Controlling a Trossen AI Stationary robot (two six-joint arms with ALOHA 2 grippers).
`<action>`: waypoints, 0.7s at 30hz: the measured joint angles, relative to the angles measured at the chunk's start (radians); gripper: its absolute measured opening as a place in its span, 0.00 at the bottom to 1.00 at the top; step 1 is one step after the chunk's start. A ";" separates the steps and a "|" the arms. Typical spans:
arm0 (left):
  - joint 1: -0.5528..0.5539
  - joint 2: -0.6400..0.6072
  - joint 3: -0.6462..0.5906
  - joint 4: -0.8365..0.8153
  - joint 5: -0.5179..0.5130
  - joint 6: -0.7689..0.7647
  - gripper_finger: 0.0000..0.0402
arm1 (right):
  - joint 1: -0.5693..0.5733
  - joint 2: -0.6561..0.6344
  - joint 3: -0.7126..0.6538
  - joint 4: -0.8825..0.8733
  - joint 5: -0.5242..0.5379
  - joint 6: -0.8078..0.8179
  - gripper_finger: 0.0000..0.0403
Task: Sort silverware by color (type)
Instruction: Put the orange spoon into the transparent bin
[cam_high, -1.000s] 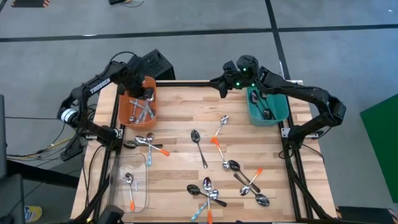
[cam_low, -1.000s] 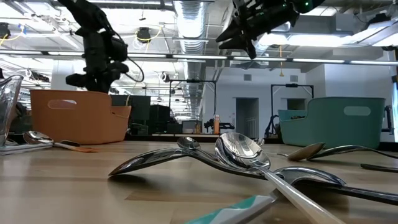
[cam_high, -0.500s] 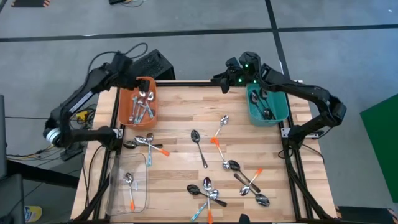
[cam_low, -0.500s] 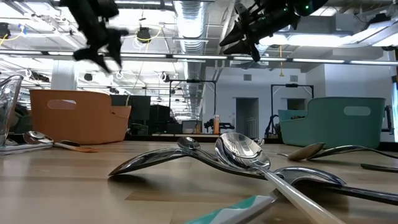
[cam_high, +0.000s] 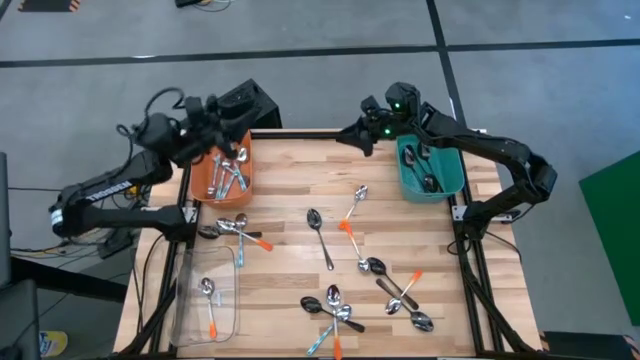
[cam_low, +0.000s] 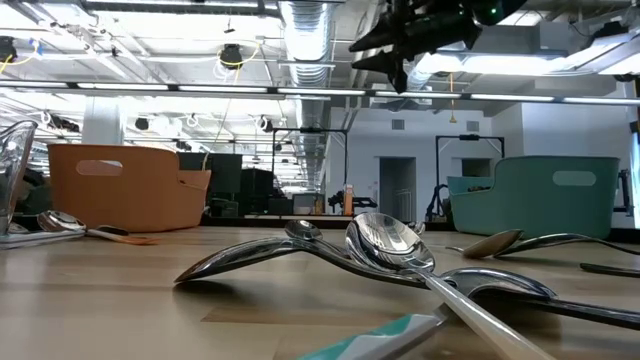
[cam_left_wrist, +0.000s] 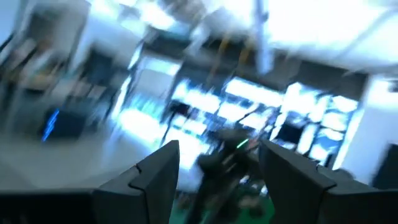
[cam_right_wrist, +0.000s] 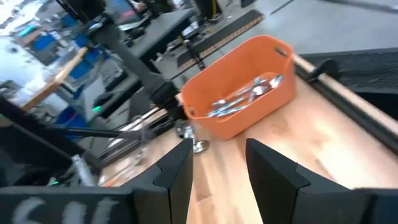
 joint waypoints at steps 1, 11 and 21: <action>-0.024 0.007 0.000 0.041 -0.005 0.048 0.51 | 0.000 0.000 0.000 0.000 -0.010 0.005 0.42; -0.155 0.144 -0.002 0.079 -0.010 0.035 0.51 | 0.015 0.000 0.000 -0.081 -0.039 -0.042 0.42; -0.235 0.169 0.014 0.074 -0.203 -0.027 0.51 | 0.049 -0.002 0.000 -0.283 -0.038 -0.151 0.42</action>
